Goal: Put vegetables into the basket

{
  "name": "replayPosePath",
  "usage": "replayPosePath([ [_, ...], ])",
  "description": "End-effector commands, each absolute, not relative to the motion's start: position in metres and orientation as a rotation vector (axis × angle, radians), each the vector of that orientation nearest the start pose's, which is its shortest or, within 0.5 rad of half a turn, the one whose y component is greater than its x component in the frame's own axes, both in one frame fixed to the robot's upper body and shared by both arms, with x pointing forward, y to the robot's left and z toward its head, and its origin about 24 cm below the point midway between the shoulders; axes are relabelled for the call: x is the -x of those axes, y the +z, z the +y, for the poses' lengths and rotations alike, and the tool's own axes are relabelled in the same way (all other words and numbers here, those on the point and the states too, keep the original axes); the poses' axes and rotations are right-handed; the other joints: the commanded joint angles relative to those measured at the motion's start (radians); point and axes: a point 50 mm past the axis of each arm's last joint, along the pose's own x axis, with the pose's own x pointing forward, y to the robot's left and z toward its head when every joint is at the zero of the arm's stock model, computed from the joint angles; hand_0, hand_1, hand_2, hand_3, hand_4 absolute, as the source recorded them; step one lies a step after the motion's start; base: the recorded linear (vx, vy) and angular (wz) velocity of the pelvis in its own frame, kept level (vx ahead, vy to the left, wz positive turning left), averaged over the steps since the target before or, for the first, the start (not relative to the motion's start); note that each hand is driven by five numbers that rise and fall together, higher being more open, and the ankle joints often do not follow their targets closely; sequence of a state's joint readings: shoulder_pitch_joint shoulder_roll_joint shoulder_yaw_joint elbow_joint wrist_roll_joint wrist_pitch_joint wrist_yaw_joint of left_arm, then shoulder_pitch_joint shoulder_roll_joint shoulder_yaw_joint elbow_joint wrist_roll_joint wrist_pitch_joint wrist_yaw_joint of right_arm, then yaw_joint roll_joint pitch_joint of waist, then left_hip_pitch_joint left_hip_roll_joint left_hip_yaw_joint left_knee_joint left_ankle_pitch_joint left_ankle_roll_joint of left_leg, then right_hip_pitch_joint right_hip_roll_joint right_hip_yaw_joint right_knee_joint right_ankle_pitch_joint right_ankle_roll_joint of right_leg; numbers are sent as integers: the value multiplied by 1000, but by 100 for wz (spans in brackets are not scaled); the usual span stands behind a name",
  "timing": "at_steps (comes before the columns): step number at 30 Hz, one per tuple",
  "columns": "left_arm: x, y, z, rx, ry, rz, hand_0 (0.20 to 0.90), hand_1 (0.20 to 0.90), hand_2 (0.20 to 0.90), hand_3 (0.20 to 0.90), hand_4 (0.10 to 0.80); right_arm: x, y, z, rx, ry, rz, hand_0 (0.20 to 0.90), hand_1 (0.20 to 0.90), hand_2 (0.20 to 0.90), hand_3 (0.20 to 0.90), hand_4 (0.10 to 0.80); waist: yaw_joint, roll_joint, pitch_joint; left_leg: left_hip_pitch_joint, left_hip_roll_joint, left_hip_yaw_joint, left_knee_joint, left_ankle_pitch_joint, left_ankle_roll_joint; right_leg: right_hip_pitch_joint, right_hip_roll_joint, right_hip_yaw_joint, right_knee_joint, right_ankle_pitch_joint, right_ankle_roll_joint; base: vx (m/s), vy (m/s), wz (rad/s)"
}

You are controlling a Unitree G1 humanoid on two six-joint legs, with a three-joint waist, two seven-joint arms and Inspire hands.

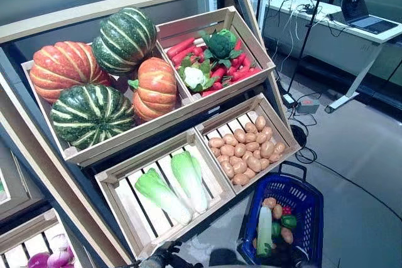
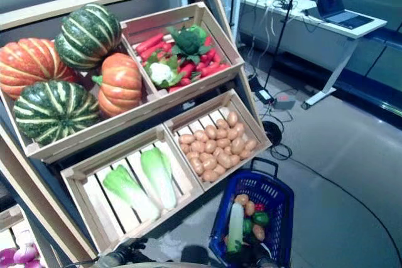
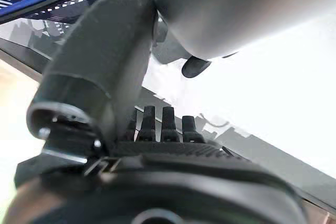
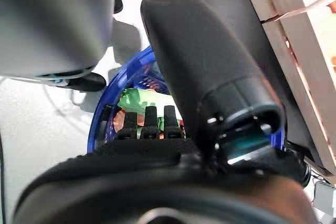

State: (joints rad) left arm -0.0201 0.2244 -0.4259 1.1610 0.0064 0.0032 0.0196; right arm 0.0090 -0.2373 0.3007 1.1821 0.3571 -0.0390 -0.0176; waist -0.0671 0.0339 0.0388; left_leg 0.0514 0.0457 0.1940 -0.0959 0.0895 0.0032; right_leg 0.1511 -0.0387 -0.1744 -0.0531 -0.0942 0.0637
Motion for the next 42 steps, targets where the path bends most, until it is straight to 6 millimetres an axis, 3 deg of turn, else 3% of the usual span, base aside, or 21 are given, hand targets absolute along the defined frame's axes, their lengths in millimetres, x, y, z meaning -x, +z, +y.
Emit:
replayPosePath([
  [1, -115, -160, 206, -543, -290, 1148, 900, 900, 900, 900, 800, -120, -157, -203, 100, -15, 1071, 900, 900, 900, 900, 800, 11, -34, 20, 80, 9, -35, 9, -135, -24, -33, -45, 32, -10, 67, 40, 0, 0, 0],
  [15, -119, -159, 203, -528, -280, 1115, 900, 900, 900, 900, 800, -122, -157, -200, 95, -22, 1076, 900, 900, 900, 900, 800, 7, -33, 18, 72, 8, -38, 9, -134, -28, -35, -44, 32, -29, 83, 44, -29, -4, 0],
  [19, -140, -149, 200, -476, -291, 976, 900, 900, 900, 900, 800, -121, -157, -201, 108, -8, 1077, 900, 900, 900, 900, 800, 5, -32, 21, 67, 10, -35, 9, -127, -30, -41, -42, 38, -28, 88, 46, -16, -9, 0],
  [22, -168, -136, 193, -463, -326, 845, 900, 900, 900, 900, 800, -120, -157, -205, 120, 17, 1087, 900, 900, 900, 900, 800, 1, -34, 23, 66, 12, -29, 9, -130, -26, -42, -39, 40, -31, 92, 46, 0, 0, 0],
  [23, -185, -126, 186, -428, -381, 791, 900, 900, 900, 900, 800, -120, -157, -205, 132, 24, 1093, 900, 900, 900, 900, 800, -3, -29, 24, 65, 12, -28, 9, -127, -28, -43, -38, 42, -32, 95, 48, 0, 0, 0],
  [27, -219, -95, 165, -363, -518, 666, 900, 900, 900, 900, 800, -124, -156, -206, 148, 26, 1098, 900, 900, 900, 900, 800, -7, -13, 28, 58, 11, -28, 9, -124, -29, -52, -40, 46, -33, 100, 51, -8, 6, 0],
  [29, -245, -52, 147, -336, -662, 503, 900, 900, 900, 900, 800, -125, -154, -207, 159, 20, 1099, 900, 900, 900, 900, 800, -9, 3, 34, 46, 10, -31, 9, -120, -27, -63, -42, 43, -32, 103, 54, -32, 22, -2],
  [31, -255, -29, 141, -343, -724, 404, 900, 900, 900, 900, 800, -123, -155, -206, 159, 18, 1099, 900, 900, 900, 900, 800, -9, 8, 37, 38, 9, -30, 9, -117, -24, -70, -42, 42, -31, 105, 55, -13, 1, -2],
  [34, -264, -6, 137, -334, -762, 322, 900, 900, 900, 900, 800, -120, -155, -205, 156, 15, 1099, 900, 900, 900, 900, 800, -9, 11, 41, 29, 7, -31, 9, -116, -20, -77, -42, 39, -29, 104, 54, 0, 0, 0],
  [35, -269, 10, 135, -315, -791, 271, 900, 900, 900, 900, 800, -120, -155, -206, 155, 10, 1098, 900, 900, 900, 900, 800, -7, 13, 45, 24, 5, -32, 9, -116, -17, -81, -43, 35, -29, 104, 53, 0, 0, 0],
  [36, -269, 10, 135, -315, -791, 271, 900, 900, 900, 900, 800, -120, -155, -206, 155, 10, 1098, 900, 900, 900, 900, 800, -7, 13, 45, 23, 5, -32, 9, -116, -17, -81, -43, 35, -29, 104, 53, -40, -33, -1],
  [37, -277, 30, 135, -318, -781, 196, 900, 900, 900, 900, 800, -119, -155, -208, 155, 4, 1094, 900, 900, 900, 900, 800, -5, 16, 52, 14, 2, -36, 9, -115, -15, -87, -43, 32, -30, 104, 50, -42, -30, -2],
  [39, -283, 41, 139, -345, -758, 146, 900, 900, 900, 900, 800, -119, -154, -209, 148, -3, 1085, 900, 900, 900, 900, 800, -4, 19, 58, 5, 2, -40, 9, -111, -15, -92, -42, 27, -27, 102, 47, -48, -29, 2],
  [42, -297, 65, 161, -533, -633, 46, 900, 900, 900, 900, 800, -123, -152, -213, 132, -22, 1061, 900, 900, 900, 900, 800, 1, 28, 80, -17, 1, -49, 9, -102, -13, -125, -35, 17, 22, 74, 31, -62, -23, 4],
])
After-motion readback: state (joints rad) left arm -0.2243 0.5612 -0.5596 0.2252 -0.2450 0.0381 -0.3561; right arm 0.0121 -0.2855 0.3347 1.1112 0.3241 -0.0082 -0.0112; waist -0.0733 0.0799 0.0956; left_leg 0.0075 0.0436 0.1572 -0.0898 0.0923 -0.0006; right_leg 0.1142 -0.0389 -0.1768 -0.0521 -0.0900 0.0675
